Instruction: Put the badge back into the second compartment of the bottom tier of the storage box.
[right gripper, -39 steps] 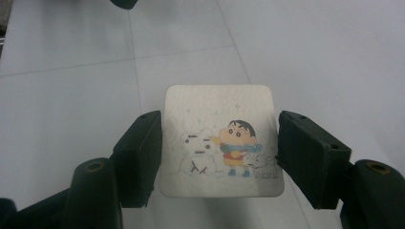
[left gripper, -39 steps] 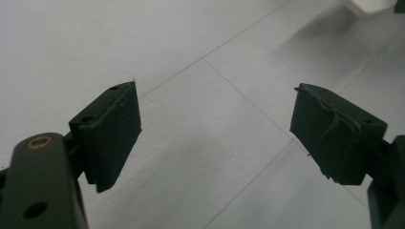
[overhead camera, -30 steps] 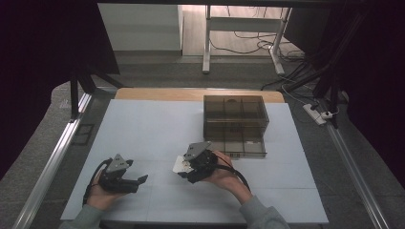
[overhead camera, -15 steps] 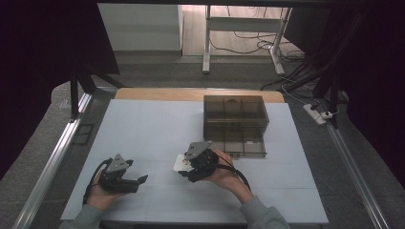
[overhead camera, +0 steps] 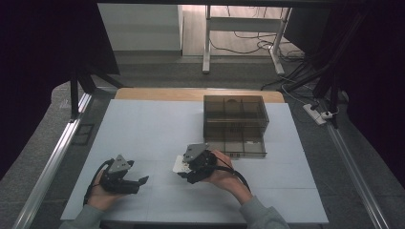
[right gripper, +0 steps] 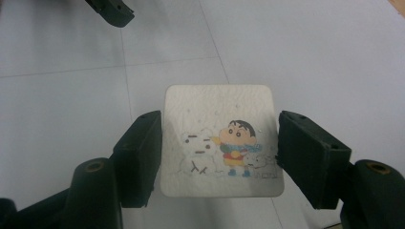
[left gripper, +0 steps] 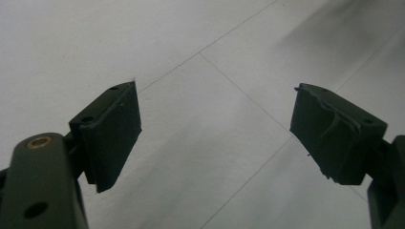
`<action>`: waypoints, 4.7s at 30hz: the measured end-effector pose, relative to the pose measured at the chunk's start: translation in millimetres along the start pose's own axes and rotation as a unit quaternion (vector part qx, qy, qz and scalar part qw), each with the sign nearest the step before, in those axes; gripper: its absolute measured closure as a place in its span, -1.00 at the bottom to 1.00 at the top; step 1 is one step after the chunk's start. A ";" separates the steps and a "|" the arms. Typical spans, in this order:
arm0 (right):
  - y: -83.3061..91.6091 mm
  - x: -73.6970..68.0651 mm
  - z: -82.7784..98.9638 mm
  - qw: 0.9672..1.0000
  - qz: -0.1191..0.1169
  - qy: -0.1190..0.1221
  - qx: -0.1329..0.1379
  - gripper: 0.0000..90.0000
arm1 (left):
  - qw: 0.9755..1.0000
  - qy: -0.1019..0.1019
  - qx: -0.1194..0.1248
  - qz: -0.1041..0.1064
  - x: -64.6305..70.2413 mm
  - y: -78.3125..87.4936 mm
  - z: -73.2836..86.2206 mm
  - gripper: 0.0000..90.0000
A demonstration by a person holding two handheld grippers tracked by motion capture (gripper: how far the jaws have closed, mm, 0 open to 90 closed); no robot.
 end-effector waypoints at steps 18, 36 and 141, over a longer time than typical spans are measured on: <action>6.7 3.4 -0.7 1.000 0.008 -0.001 0.006 -0.25 | 1.000 -0.001 0.001 0.001 0.2 0.4 -0.2 -0.61; 16.6 22.3 8.3 0.999 0.036 -0.018 0.003 -0.25 | 1.000 -0.001 0.001 0.001 0.3 0.6 -0.2 -0.61; 74.1 116.9 104.6 0.977 0.156 -0.133 -0.058 -0.25 | 1.000 0.001 0.006 0.009 1.0 1.5 -1.0 -0.61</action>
Point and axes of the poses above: each handheld gripper's, and its own axes: y roughly backward along the jaws, z roughly out of its underside, x roughly to its right, the point moved 4 cm from there along -y, roughly forward along the jaws, and after that the axes turned 5 degrees about -y, right-handed, at the moved point
